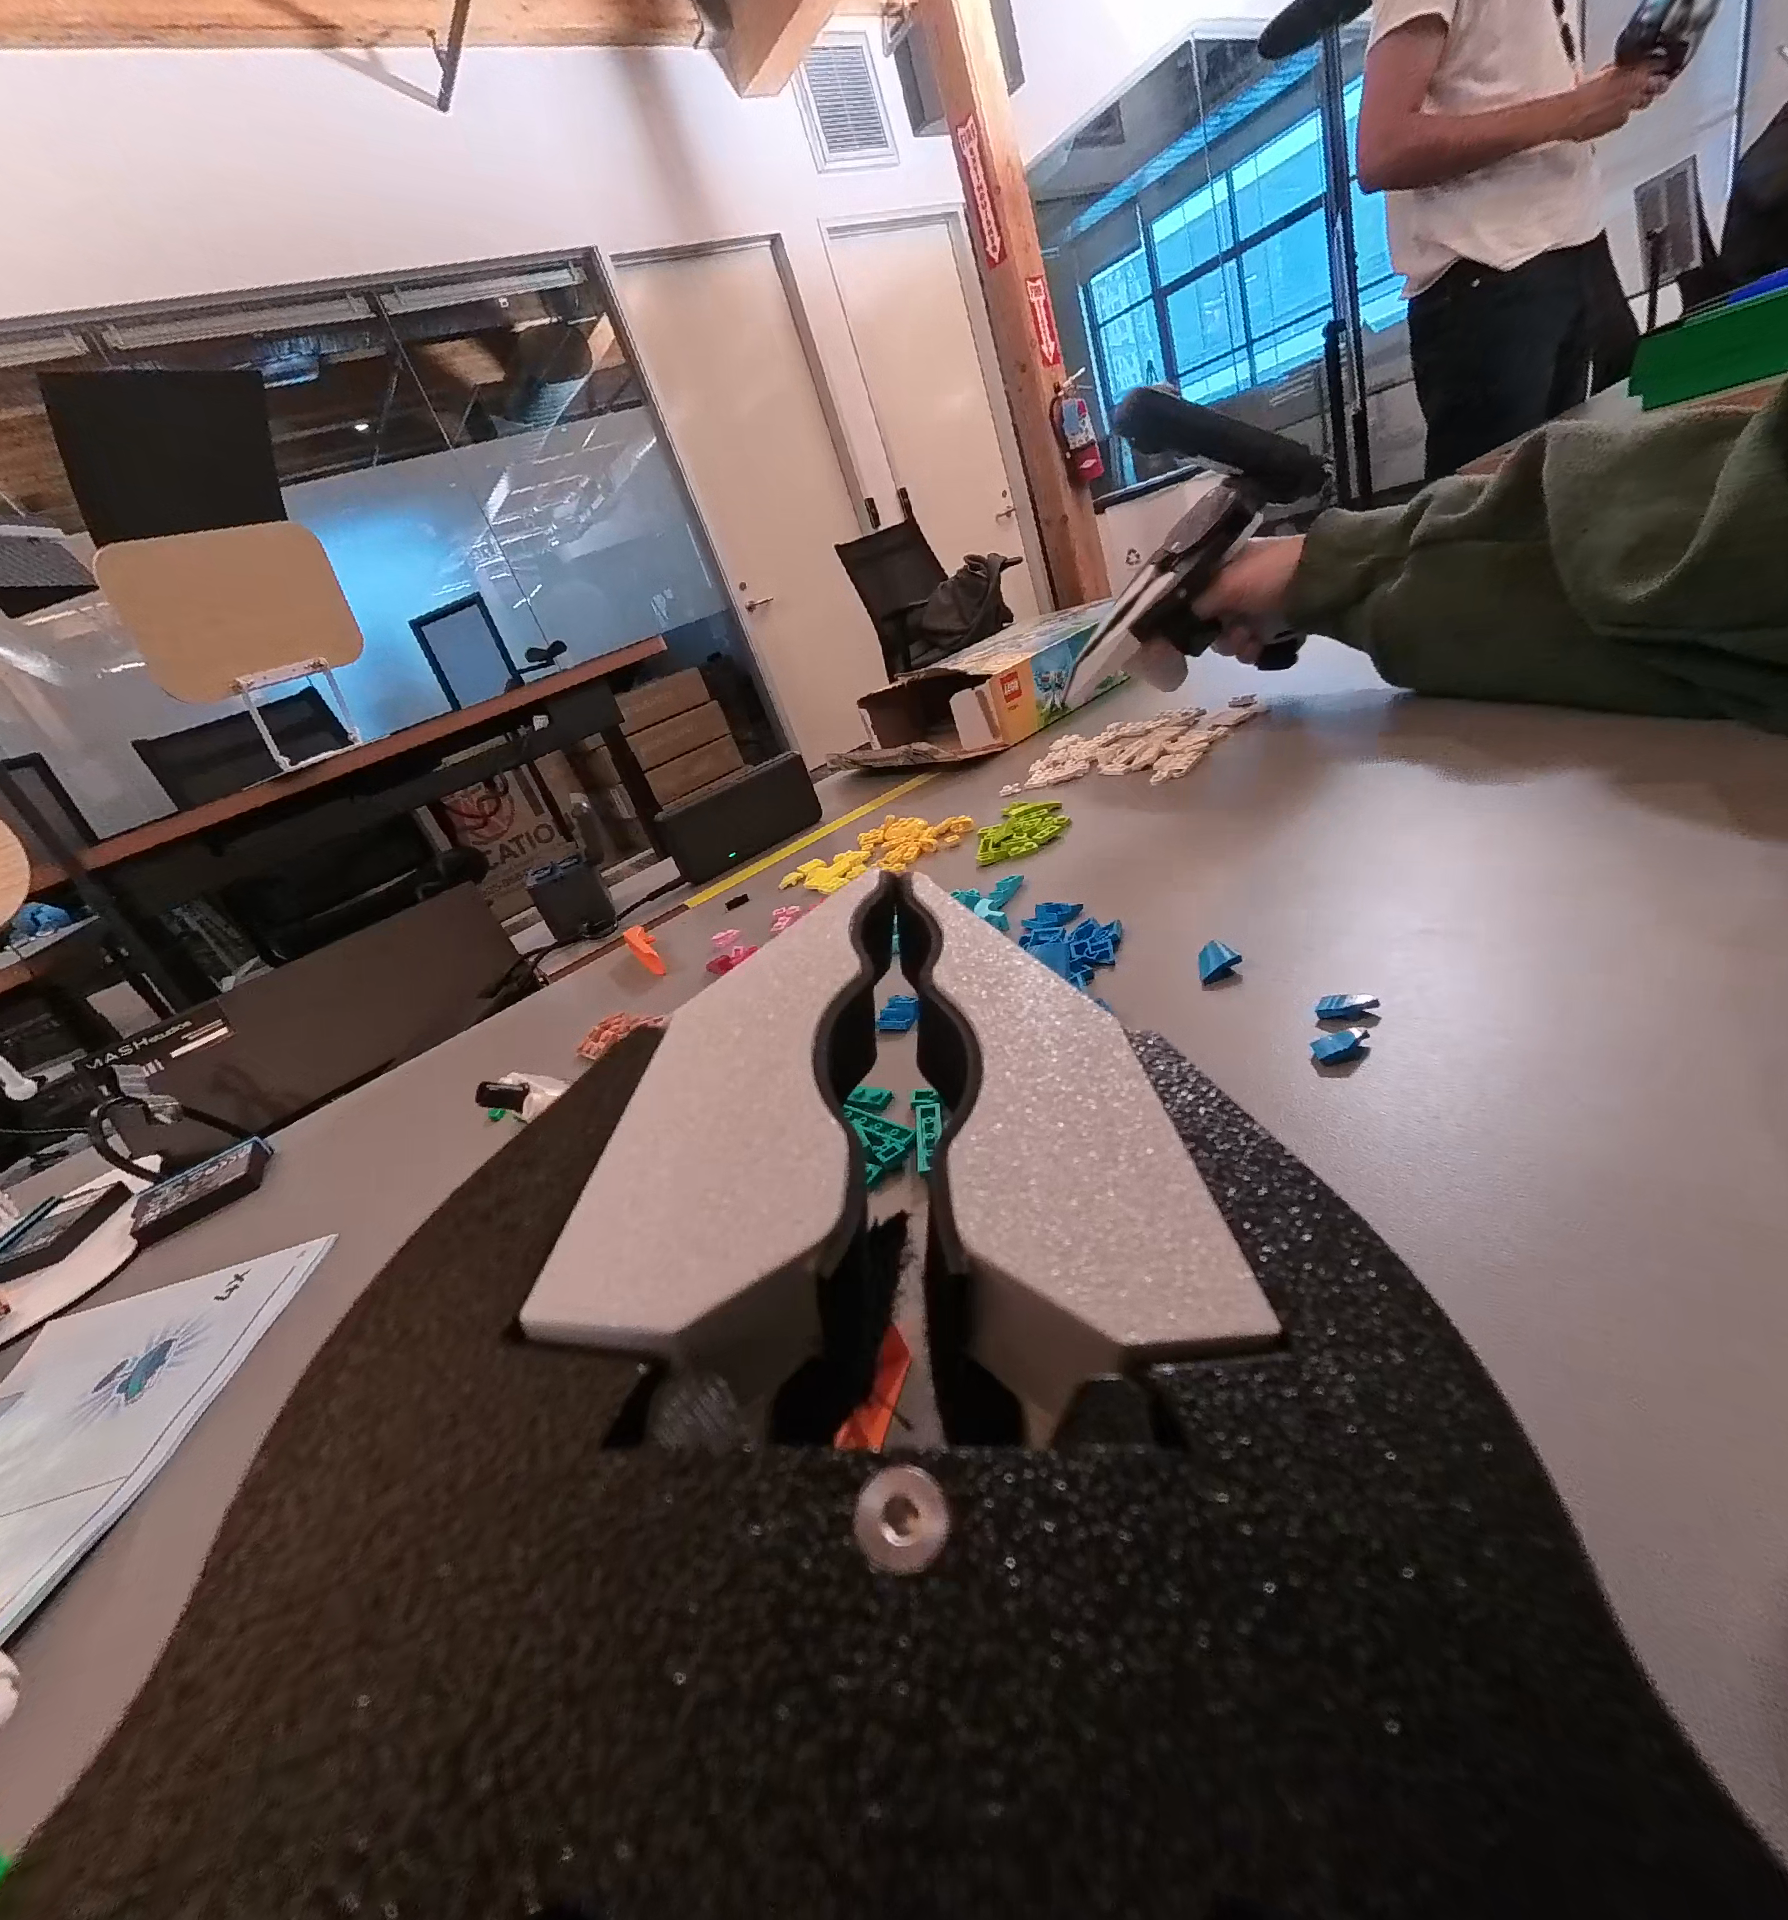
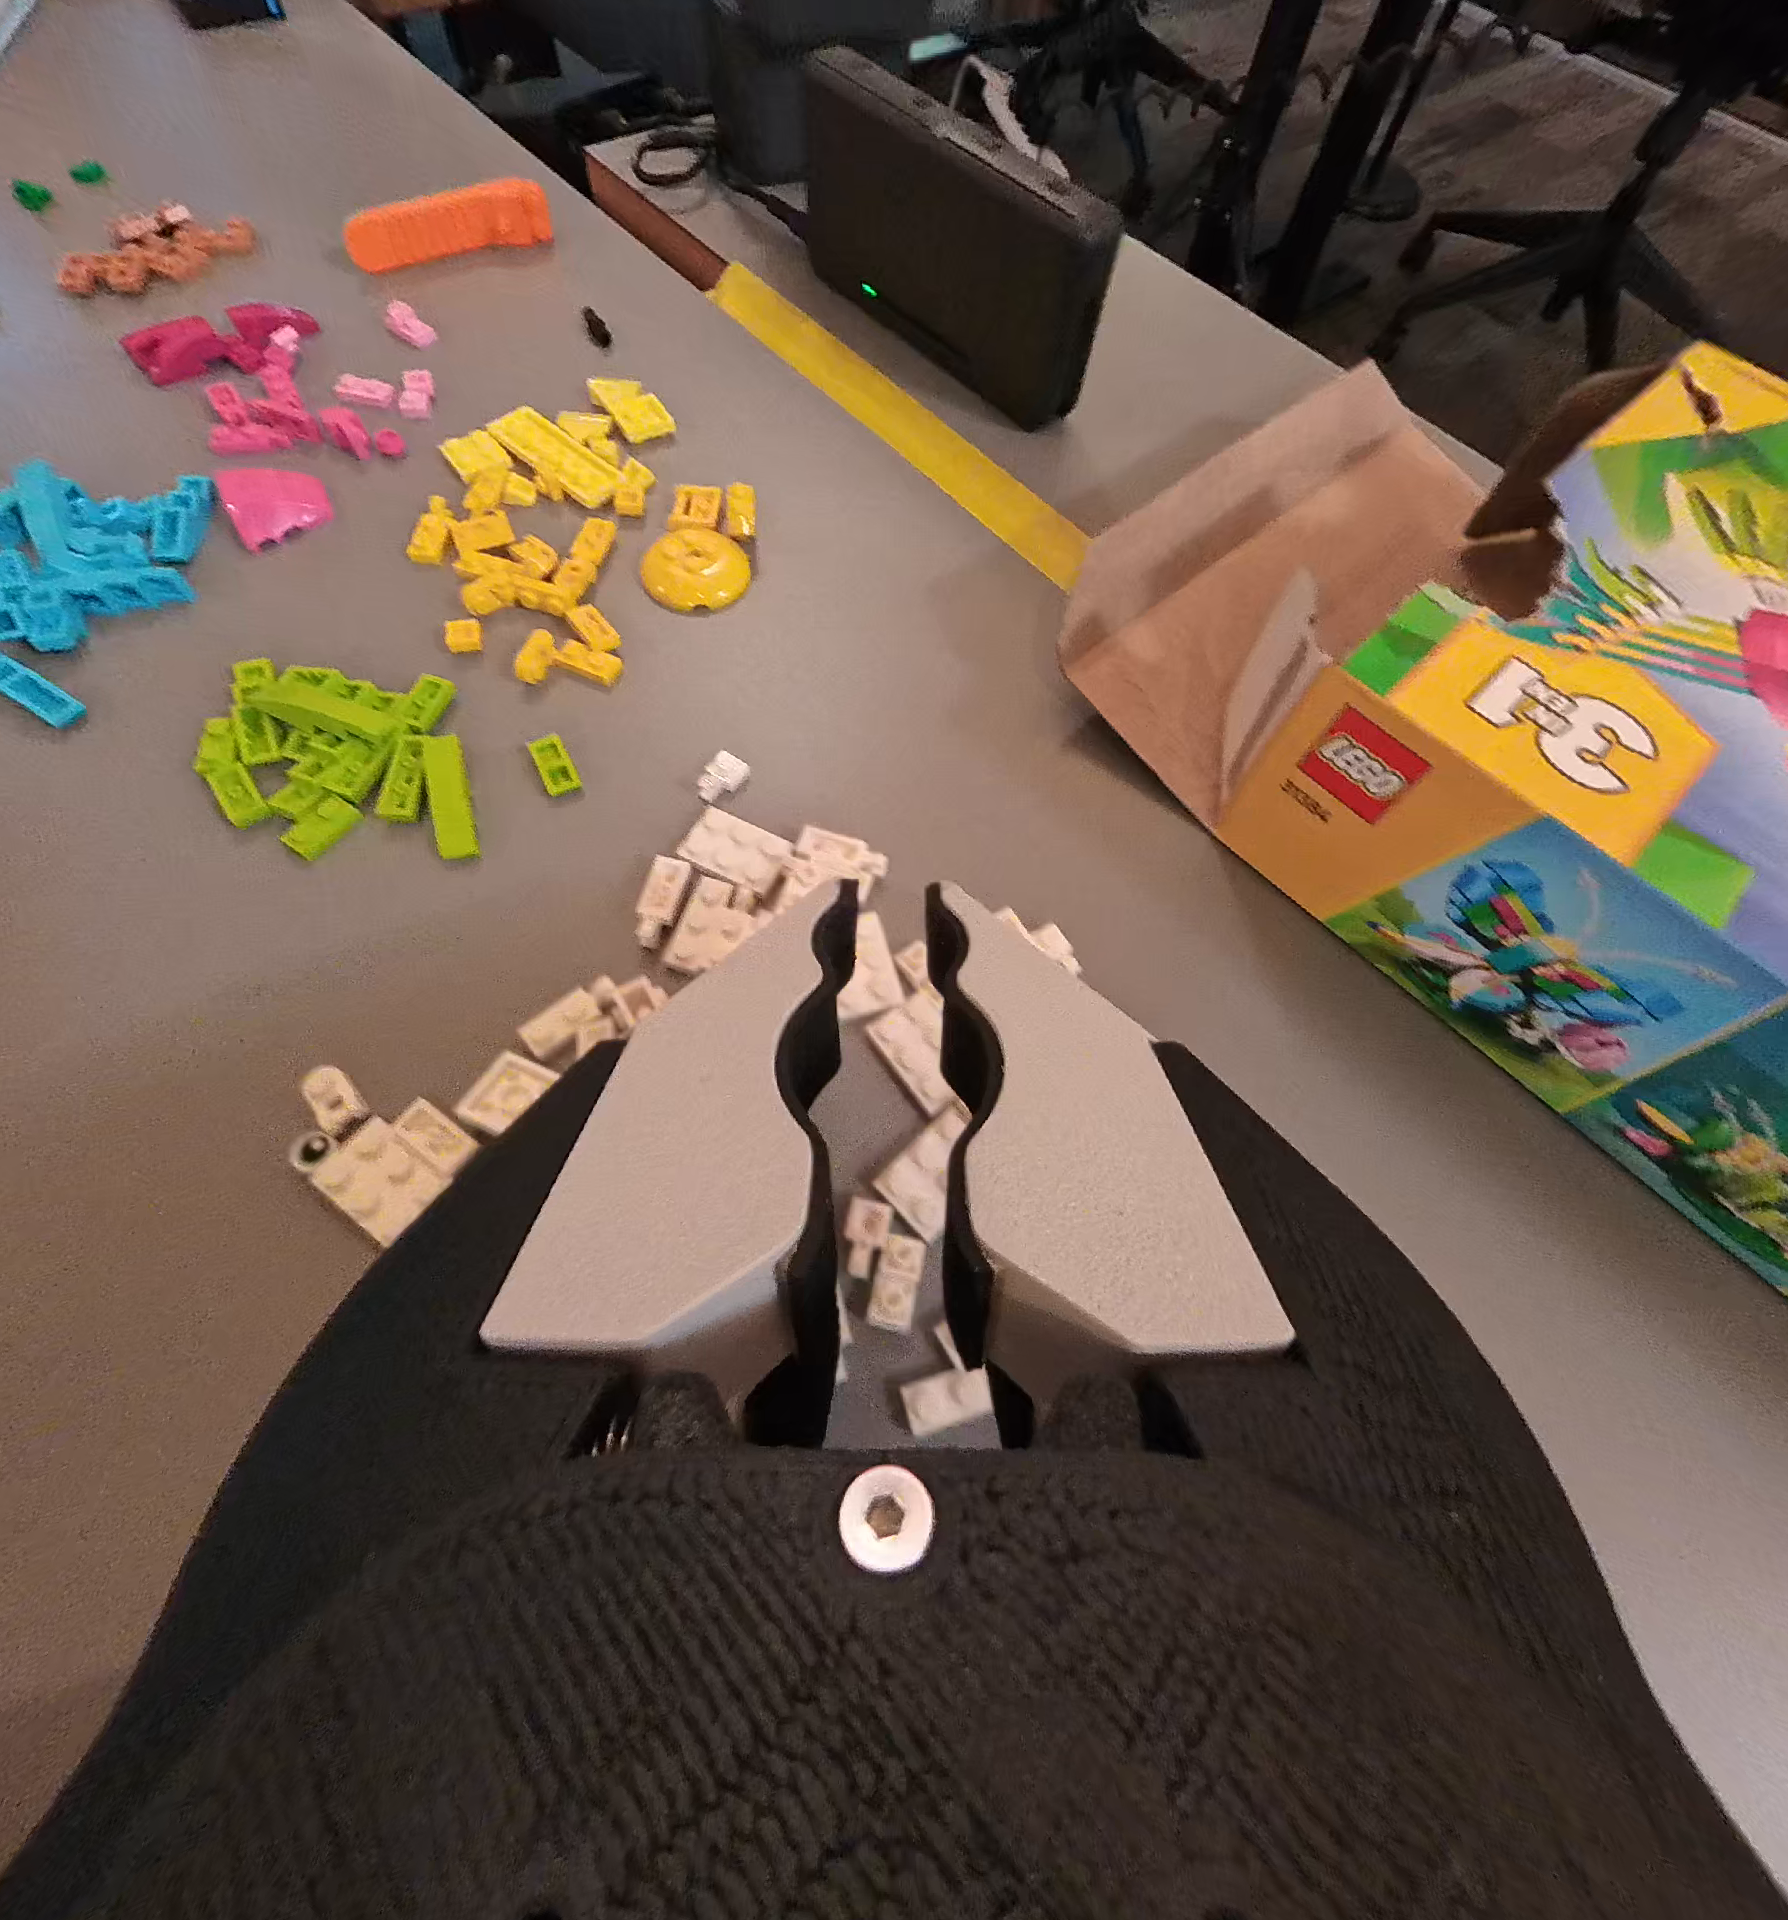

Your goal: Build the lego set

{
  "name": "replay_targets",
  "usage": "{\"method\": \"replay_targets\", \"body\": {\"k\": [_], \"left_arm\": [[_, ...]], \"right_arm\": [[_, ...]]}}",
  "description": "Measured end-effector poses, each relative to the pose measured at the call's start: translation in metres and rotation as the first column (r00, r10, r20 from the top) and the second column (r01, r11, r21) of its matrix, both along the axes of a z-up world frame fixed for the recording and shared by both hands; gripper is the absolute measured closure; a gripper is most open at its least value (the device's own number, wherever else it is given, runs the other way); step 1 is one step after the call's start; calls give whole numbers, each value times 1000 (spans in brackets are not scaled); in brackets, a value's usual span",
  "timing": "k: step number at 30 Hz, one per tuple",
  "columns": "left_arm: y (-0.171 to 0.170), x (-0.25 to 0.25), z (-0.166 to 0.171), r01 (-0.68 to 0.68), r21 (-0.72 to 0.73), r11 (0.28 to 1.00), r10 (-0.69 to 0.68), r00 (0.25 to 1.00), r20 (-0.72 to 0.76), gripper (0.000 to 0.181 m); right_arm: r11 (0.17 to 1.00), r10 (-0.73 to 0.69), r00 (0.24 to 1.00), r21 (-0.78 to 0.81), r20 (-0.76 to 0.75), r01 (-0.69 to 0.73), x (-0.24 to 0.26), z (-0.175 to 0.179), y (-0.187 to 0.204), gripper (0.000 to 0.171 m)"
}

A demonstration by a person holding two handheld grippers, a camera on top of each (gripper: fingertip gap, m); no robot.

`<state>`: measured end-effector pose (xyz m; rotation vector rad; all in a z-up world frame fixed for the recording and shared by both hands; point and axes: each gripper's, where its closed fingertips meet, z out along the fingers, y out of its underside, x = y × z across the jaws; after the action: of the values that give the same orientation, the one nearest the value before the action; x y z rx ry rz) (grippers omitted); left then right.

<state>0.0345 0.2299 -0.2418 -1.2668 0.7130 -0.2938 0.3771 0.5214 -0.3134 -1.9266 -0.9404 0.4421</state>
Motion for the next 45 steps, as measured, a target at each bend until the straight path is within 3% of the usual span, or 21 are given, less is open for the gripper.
{"method": "replay_targets", "body": {"k": [1, 8, 12, 19, 23, 25, 29, 32, 36, 40, 45], "left_arm": [[0, 0, 0, 0, 0, 1000, 0, 1000, 1, 181], [0, 1, 0, 2, 0, 1000, -2, 1000, -1, 181], [0, 1, 0, 5, 0, 1000, -5, 1000, -2, 181], [-2, 3, -1, 12, 5, 1000, -12, 1000, -13, 181], [-2, 4, -1, 10, 8, 1000, -10, 1000, -16, 181], [-2, 4, -1, 9, 11, 1000, -8, 1000, -18, 181], [-2, 4, -1, 4, 16, 1000, -4, 1000, -25, 181], [-2, 3, 0, -2, 23, 1000, 2, 1000, -31, 181], [-3, 4, 0, -5, 35, 999, 6, 999, -41, 181], [-3, 4, 0, -8, 39, 999, 10, 999, -47, 181], [-2, 3, 0, -11, 39, 999, 13, 999, -44, 181]], "right_arm": [[1000, 1, 1000, -7, -6, -1, -7, 1, -1, 160], [992, -60, 996, -109, 59, 66, -54, -12, -1, 156], [988, -98, 984, -107, 147, 114, -58, -26, 2, 151], [977, -139, 978, -139, 156, 161, -60, -37, 8, 152], [980, -128, 977, -127, 168, 150, -64, -38, 9, 155], [986, -104, 978, -112, 180, 126, -68, -39, 7, 165], [999, -43, 976, -13, 214, 47, -73, -25, 0, 165], [970, 235, 964, 38, 129, -241, -109, -1, -49, 164], [760, 644, 746, -25, 168, -650, -149, -6, -163, 165], [656, 748, 619, -125, 238, -745, -152, -27, -232, 165], [620, 783, 596, -133, 182, -774, -153, -30, -274, 165]]}}
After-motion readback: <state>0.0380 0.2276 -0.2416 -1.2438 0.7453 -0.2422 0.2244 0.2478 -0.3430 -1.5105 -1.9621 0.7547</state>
